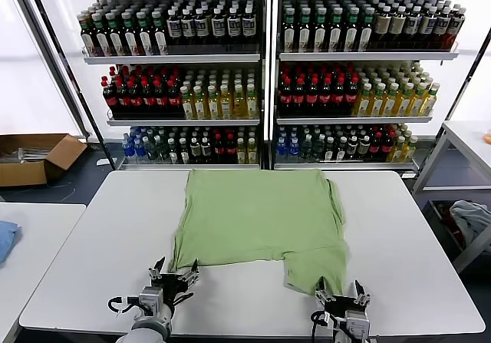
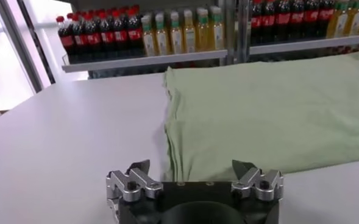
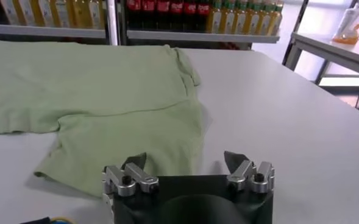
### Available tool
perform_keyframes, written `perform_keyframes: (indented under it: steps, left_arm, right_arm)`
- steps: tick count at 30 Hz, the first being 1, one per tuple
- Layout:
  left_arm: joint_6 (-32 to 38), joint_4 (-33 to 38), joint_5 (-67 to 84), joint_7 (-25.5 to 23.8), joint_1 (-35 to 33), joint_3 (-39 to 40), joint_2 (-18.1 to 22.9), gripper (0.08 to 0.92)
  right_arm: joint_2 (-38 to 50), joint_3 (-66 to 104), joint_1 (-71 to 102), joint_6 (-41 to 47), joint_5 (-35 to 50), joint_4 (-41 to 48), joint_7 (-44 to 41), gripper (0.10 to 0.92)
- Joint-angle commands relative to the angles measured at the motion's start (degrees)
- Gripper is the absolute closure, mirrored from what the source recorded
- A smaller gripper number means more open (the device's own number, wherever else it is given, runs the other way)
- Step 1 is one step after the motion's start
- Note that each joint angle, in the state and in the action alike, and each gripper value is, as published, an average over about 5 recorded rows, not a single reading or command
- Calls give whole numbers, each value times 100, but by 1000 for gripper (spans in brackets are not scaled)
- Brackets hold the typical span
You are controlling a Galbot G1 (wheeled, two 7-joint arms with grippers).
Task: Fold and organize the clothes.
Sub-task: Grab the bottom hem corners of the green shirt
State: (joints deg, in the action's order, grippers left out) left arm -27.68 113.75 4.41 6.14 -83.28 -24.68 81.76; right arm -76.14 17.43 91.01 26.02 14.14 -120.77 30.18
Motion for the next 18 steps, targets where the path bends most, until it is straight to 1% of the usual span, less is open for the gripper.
perform_keyframes:
  steps: [1,7,14,18]
  left_arm:
    - [-44,-7,44,3,-26,15,26,416]
    - [-48,-60,86,-18,-41,-1,41,589]
    - [-17,-78,135,-157,-69,-30,49,797]
    - [134,-54,136,-184,-95,-9,85,892]
  right_arm:
    - [-2,-9,12,7,28,19,2,431]
    - [24,5,45,-5,26,-67,-33,604]
    - [67,24,103,-55,31,-73,-108,812]
    - [79,39,130,-172,57,-138,-159,904]
